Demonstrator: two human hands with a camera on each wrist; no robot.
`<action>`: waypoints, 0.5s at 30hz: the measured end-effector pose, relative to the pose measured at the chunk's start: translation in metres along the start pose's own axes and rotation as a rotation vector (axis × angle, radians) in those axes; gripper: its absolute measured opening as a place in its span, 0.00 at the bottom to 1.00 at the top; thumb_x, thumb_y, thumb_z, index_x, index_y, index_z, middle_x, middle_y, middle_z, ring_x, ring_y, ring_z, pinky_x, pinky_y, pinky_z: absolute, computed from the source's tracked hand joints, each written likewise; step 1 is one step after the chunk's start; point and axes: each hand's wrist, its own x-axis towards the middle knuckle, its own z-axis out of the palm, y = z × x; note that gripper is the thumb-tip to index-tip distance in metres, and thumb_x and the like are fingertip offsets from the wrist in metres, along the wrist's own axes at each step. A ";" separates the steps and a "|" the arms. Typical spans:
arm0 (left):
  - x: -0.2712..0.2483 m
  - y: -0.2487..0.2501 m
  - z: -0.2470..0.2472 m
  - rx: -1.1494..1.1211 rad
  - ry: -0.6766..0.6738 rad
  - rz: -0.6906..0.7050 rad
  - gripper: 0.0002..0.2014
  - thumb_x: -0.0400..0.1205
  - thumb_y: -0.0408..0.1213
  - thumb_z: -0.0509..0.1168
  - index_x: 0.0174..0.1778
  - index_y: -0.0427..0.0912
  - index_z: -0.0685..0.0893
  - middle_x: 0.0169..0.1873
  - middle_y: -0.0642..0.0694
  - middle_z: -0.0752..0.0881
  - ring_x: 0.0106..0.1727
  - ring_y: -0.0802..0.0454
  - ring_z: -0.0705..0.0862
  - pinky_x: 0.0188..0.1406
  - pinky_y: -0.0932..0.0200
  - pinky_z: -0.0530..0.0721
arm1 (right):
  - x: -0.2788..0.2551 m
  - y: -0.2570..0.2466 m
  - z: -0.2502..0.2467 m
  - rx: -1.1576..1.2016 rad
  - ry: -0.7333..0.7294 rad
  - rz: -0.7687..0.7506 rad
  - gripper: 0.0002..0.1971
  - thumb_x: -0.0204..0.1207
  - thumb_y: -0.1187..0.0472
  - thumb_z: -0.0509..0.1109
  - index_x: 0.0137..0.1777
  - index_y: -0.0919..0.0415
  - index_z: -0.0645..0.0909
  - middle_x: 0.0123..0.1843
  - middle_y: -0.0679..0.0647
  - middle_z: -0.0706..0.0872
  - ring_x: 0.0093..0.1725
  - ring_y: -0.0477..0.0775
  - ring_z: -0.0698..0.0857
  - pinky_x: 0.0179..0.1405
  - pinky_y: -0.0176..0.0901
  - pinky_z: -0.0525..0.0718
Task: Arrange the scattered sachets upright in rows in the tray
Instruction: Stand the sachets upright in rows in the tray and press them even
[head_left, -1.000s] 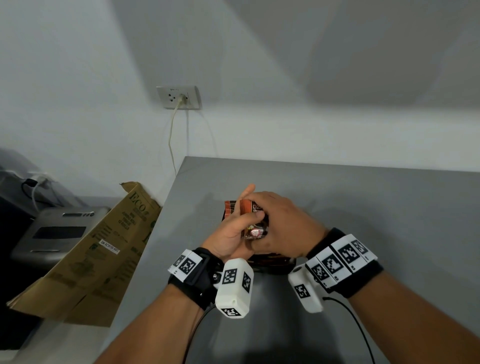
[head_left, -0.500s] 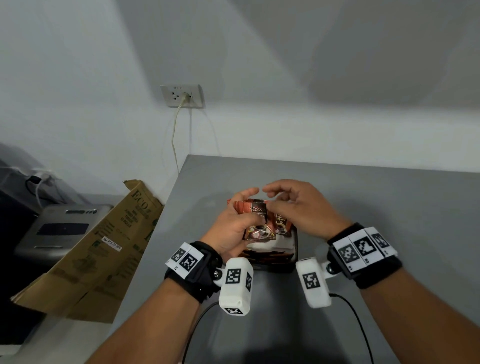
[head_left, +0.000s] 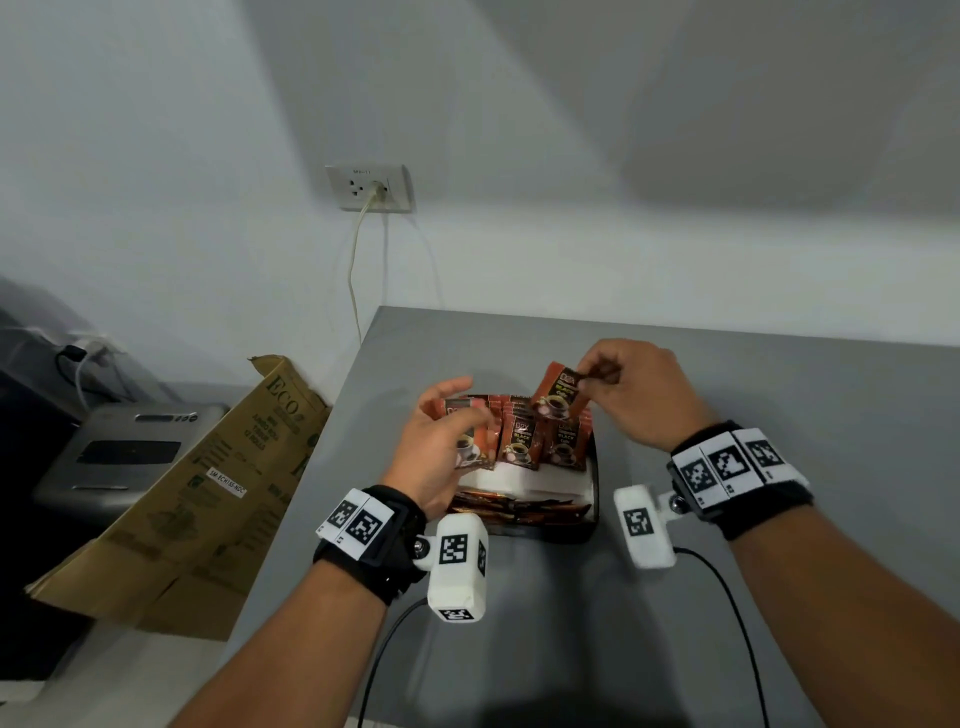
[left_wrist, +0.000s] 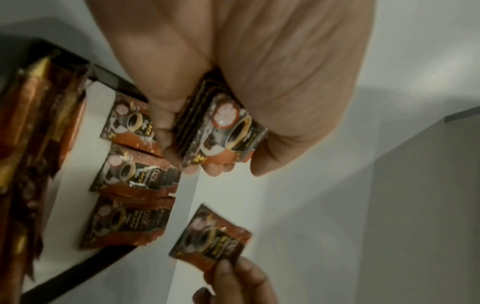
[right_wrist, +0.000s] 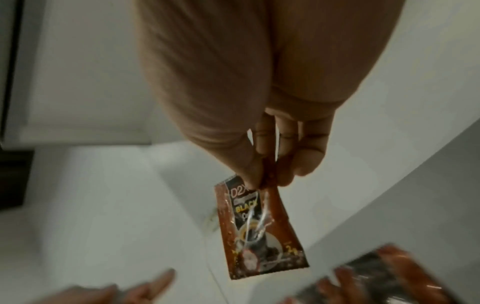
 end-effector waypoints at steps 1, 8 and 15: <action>0.001 0.000 -0.005 0.011 0.030 0.005 0.21 0.79 0.20 0.67 0.65 0.42 0.81 0.45 0.35 0.87 0.42 0.38 0.86 0.40 0.46 0.86 | 0.002 0.009 0.004 -0.069 -0.023 0.019 0.06 0.77 0.63 0.75 0.43 0.49 0.86 0.42 0.42 0.88 0.43 0.40 0.85 0.37 0.25 0.74; -0.002 -0.005 -0.018 0.031 0.077 -0.004 0.16 0.80 0.18 0.64 0.59 0.40 0.80 0.35 0.41 0.89 0.28 0.49 0.86 0.24 0.55 0.83 | 0.009 0.047 0.049 -0.271 -0.241 0.067 0.09 0.76 0.68 0.72 0.46 0.52 0.88 0.47 0.50 0.90 0.45 0.50 0.87 0.48 0.42 0.86; -0.004 -0.009 -0.024 0.085 0.113 -0.015 0.14 0.80 0.19 0.65 0.56 0.40 0.81 0.34 0.43 0.90 0.33 0.46 0.85 0.33 0.52 0.82 | 0.017 0.057 0.062 -0.348 -0.287 0.068 0.12 0.76 0.71 0.68 0.51 0.57 0.89 0.48 0.52 0.89 0.47 0.53 0.86 0.51 0.44 0.86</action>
